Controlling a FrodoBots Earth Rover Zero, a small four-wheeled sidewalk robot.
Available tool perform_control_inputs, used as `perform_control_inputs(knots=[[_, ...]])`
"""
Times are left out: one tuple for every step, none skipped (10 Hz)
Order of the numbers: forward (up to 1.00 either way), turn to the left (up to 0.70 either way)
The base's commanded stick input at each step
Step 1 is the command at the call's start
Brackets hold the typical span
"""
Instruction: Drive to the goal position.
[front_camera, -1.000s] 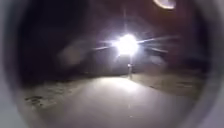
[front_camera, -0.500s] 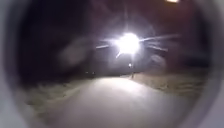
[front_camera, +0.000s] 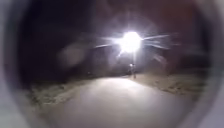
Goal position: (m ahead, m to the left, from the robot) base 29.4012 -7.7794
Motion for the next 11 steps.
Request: perform_control_inputs(knots=[[1.0, 0.03], [1.0, 0.03], [1.0, 0.03], [1.0, 0.03], [1.0, 0.03], [1.0, 0.02], [1.0, 0.01], [1.0, 0.0], [1.0, 0.0], [1.0, -0.01], [1.0, -0.03]])
